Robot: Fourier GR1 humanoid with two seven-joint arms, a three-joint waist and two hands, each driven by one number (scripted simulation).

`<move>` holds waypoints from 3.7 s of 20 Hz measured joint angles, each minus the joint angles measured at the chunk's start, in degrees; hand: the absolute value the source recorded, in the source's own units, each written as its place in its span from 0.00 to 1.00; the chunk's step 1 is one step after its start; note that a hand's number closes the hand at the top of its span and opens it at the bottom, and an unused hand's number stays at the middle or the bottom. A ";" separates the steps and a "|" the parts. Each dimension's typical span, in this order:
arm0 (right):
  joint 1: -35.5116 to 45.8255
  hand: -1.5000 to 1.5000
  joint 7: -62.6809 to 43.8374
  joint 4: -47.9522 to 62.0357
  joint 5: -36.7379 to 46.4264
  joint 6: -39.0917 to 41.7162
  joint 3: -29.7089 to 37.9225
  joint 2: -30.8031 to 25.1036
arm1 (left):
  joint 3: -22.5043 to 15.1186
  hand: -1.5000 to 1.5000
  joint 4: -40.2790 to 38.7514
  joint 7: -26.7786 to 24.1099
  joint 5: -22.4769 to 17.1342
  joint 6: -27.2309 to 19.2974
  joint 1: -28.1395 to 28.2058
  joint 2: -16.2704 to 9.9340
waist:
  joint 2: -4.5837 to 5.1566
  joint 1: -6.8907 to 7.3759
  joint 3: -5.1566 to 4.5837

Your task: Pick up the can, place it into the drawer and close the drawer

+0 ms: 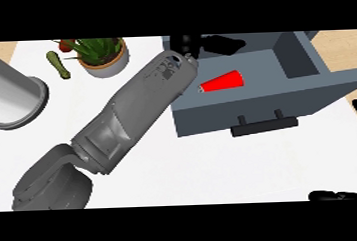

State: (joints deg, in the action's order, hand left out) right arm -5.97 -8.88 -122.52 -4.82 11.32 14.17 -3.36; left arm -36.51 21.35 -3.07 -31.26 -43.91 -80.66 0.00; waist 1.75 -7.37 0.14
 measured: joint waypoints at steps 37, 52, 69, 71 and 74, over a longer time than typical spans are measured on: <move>11.73 0.00 8.61 18.84 61.91 -11.82 -20.86 -9.19 | 1.51 0.00 7.75 0.77 -7.44 -4.11 -1.45 -2.47 | -1.65 7.75 -0.12; 25.44 0.00 15.14 49.55 67.92 -30.18 -14.82 -6.18 | -0.21 0.00 25.72 11.97 -2.36 -3.21 6.44 -15.22 | -2.79 9.97 -1.06; 45.30 0.00 17.27 83.57 72.36 -52.79 -6.88 -4.75 | 0.12 0.00 44.46 20.91 1.12 -2.51 17.14 -26.74 | -2.21 10.28 -0.37; 47.37 0.00 15.81 85.85 72.94 -54.55 -6.17 -4.75 | 0.19 0.00 46.30 20.61 1.16 -2.01 19.29 -27.30 | -2.17 10.45 -0.30; 50.66 0.00 14.28 89.38 73.73 -56.28 -5.35 -5.16 | 0.60 0.00 48.12 20.33 1.56 -1.71 21.64 -28.14 | -2.15 10.38 -0.37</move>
State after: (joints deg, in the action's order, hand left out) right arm 44.68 5.40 -33.14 68.90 -44.96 8.82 -8.52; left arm -35.91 69.47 17.26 -29.70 -45.62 -59.02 -28.14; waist -0.39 3.01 -0.23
